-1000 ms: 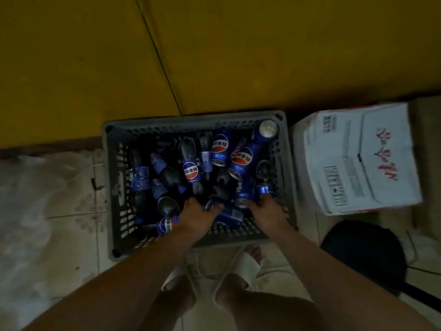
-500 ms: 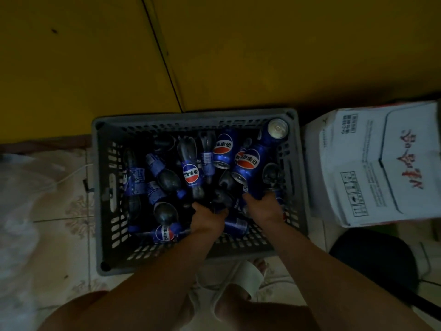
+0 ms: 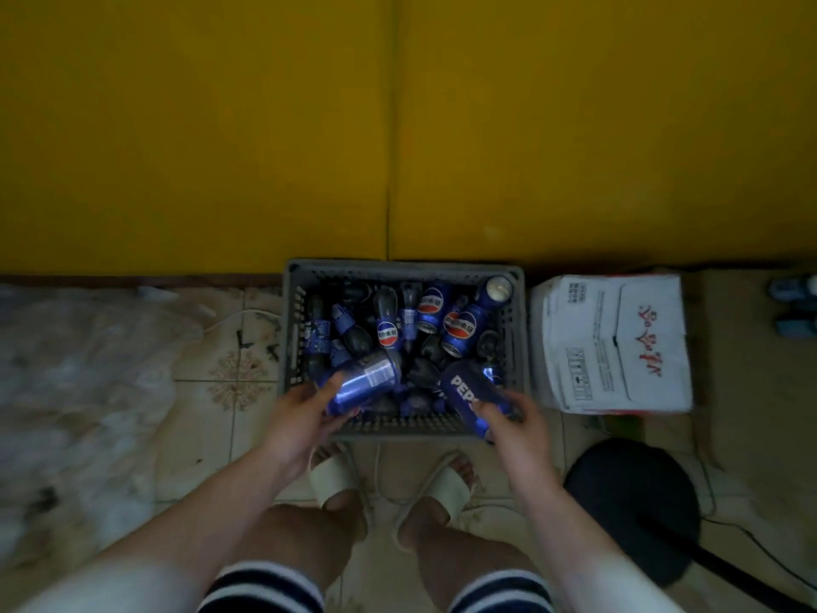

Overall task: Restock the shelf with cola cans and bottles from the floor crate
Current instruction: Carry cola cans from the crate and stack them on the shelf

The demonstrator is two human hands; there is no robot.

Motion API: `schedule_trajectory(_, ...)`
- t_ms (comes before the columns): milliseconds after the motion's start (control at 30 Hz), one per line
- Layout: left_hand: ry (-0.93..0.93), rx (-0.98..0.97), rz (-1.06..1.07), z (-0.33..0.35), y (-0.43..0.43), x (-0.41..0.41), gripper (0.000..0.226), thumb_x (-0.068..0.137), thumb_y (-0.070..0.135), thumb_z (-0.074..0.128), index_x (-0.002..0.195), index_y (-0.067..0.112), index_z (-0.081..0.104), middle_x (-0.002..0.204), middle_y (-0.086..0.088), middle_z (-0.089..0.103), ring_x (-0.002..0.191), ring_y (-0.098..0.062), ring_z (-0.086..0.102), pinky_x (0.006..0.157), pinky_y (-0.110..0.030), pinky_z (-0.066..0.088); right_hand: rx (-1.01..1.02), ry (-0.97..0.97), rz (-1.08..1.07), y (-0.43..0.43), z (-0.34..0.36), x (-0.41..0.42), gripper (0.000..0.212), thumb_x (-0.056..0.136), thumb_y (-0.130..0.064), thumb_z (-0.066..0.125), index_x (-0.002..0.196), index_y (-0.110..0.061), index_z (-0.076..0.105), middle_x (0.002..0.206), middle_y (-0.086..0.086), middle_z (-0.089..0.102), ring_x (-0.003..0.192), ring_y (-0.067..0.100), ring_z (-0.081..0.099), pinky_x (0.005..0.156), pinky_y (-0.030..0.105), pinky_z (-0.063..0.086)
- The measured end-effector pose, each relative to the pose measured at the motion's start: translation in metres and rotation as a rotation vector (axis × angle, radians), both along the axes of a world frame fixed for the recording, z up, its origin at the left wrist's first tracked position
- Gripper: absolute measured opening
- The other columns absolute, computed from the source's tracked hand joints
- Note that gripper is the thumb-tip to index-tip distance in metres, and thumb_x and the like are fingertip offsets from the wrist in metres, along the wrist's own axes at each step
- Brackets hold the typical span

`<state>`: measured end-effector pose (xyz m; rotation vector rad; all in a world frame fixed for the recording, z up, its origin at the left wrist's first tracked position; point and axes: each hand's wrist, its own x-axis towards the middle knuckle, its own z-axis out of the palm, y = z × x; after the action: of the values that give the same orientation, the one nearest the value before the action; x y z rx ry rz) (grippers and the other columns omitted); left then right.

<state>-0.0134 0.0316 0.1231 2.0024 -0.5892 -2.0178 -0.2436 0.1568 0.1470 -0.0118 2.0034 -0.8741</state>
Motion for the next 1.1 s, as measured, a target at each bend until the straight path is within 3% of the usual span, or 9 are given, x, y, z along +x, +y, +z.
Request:
schedule_trajectory(100,0.150,0.039,0.148,0.068,0.000,0.029,0.044,0.094,0.025,0.067,0.128,-0.002,0.060,0.122,-0.026,0.070,0.094,-0.033,0.074,0.082,-0.033,0.062,-0.118,-0.068,-0.118,-0.004,0.069,0.018,0.033,0.090,-0.008,0.072,0.119,-0.014,0.059,0.101,0.005,0.070,0.083,0.017,0.067,0.068,0.028,0.051)
schedule_trajectory(233,0.273,0.067,0.220,0.152,0.000,0.049,0.060,0.078,0.027,0.073,0.129,-0.001,0.058,0.118,-0.028,0.070,0.108,-0.038,0.069,0.086,-0.040,0.060,-0.245,-0.224,-0.261,-0.010,0.147,0.040,0.030,0.091,-0.006,0.069,0.120,-0.006,0.062,0.112,0.016,0.072,0.088,0.024,0.071,0.073,0.036,0.062)
schedule_trajectory(333,0.344,0.019,0.218,0.217,0.004,0.055,0.053,0.083,0.024,0.070,0.129,0.000,0.057,0.115,-0.030,0.071,0.106,-0.044,0.070,0.087,-0.047,0.060,-0.364,-0.329,-0.330,-0.012,0.205,0.055,0.020,0.089,-0.006,0.067,0.109,-0.006,0.065,0.108,0.018,0.072,0.089,0.024,0.070,0.084,0.047,0.057)
schedule_trajectory(467,0.333,-0.181,0.207,0.294,0.007,0.067,0.041,0.087,0.018,0.070,0.120,0.000,0.053,0.121,-0.026,0.069,0.111,-0.040,0.069,0.085,-0.047,0.062,-0.459,-0.391,-0.346,-0.011,0.282,0.073,0.025,0.091,-0.014,0.064,0.116,-0.007,0.063,0.120,0.023,0.070,0.107,0.035,0.065,0.082,0.044,0.056)
schedule_trajectory(633,0.365,-0.447,0.141,0.377,-0.003,0.094,0.075,0.062,0.036,0.093,0.121,0.007,0.057,0.125,-0.018,0.070,0.107,-0.027,0.070,0.094,-0.048,0.058,-0.576,-0.366,-0.175,-0.006,0.368,0.074,0.046,0.076,-0.022,0.072,0.119,-0.011,0.063,0.125,0.020,0.070,0.103,0.028,0.069,0.083,0.040,0.055)
schedule_trajectory(733,0.431,-0.559,0.154,0.411,-0.009,0.106,0.060,0.074,0.025,0.079,0.127,0.010,0.054,0.122,-0.010,0.072,0.108,-0.026,0.068,0.104,-0.053,0.050,-0.687,-0.338,-0.031,-0.001,0.405,0.064,0.059,0.076,-0.021,0.071,0.132,-0.008,0.058,0.129,0.015,0.069,0.103,0.023,0.070,0.087,0.034,0.056)
schedule_trajectory(900,0.589,-0.611,0.211,0.441,-0.009,0.111,0.093,0.067,0.036,0.087,0.144,0.008,0.042,0.134,-0.016,0.063,0.116,-0.027,0.063,0.097,-0.036,0.055,-0.839,-0.387,0.068,-0.006,0.438,0.031,0.059,0.082,-0.015,0.066,0.139,-0.010,0.054,0.137,0.016,0.063,0.120,0.030,0.062,0.090,0.032,0.058)
schedule_trajectory(1033,0.647,-0.573,0.374,0.456,0.007,0.099,0.084,0.075,0.040,0.082,0.144,0.008,0.048,0.130,-0.019,0.064,0.112,-0.030,0.067,0.088,-0.037,0.060,-0.860,-0.476,0.115,-0.028,0.448,0.013,0.061,0.083,-0.010,0.060,0.142,-0.010,0.052,0.136,0.017,0.064,0.114,0.028,0.065,0.091,0.032,0.057)
schedule_trajectory(1100,0.650,-0.544,0.468,0.464,0.023,0.087,0.065,0.086,0.045,0.070,0.136,0.005,0.059,0.134,-0.022,0.063,0.113,-0.031,0.068,0.094,-0.041,0.058,-0.857,-0.559,0.143,-0.041,0.450,0.008,0.067,0.078,-0.016,0.074,0.142,-0.011,0.054,0.134,0.015,0.065,0.114,0.025,0.065,0.093,0.030,0.057)
